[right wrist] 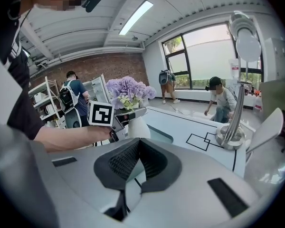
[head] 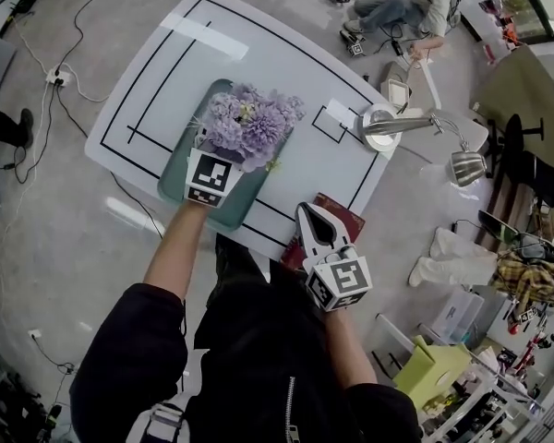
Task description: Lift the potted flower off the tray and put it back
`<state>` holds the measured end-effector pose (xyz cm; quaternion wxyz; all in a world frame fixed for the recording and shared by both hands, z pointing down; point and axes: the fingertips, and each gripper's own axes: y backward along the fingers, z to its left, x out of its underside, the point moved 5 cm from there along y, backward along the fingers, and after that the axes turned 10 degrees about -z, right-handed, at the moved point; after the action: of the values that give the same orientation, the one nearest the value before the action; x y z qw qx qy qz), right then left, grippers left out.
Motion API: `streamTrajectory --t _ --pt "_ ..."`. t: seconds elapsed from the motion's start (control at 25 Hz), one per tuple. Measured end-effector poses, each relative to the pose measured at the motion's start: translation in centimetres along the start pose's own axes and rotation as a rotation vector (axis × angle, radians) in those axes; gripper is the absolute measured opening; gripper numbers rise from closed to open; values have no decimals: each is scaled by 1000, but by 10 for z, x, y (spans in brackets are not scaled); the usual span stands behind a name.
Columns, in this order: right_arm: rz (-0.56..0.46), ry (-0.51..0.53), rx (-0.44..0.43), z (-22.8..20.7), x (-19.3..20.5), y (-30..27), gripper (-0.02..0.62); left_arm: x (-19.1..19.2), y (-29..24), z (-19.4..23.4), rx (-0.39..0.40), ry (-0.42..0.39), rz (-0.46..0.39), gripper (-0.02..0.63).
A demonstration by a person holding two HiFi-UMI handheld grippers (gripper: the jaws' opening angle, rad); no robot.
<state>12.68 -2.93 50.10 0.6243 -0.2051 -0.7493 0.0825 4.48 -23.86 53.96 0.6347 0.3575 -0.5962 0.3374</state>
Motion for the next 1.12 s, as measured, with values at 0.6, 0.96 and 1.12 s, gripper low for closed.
streamTrajectory --t 0.6,0.96,1.12 --pt "-13 -17 -13 5 0 0 8 3 10 -3 44 -21 8 263" --pt "-23 -21 -20 10 1 3 8 5 27 -1 24 -21 22 278" --pt "-30 -20 -32 17 2 4 8 6 41 0 9 -4 23 278"
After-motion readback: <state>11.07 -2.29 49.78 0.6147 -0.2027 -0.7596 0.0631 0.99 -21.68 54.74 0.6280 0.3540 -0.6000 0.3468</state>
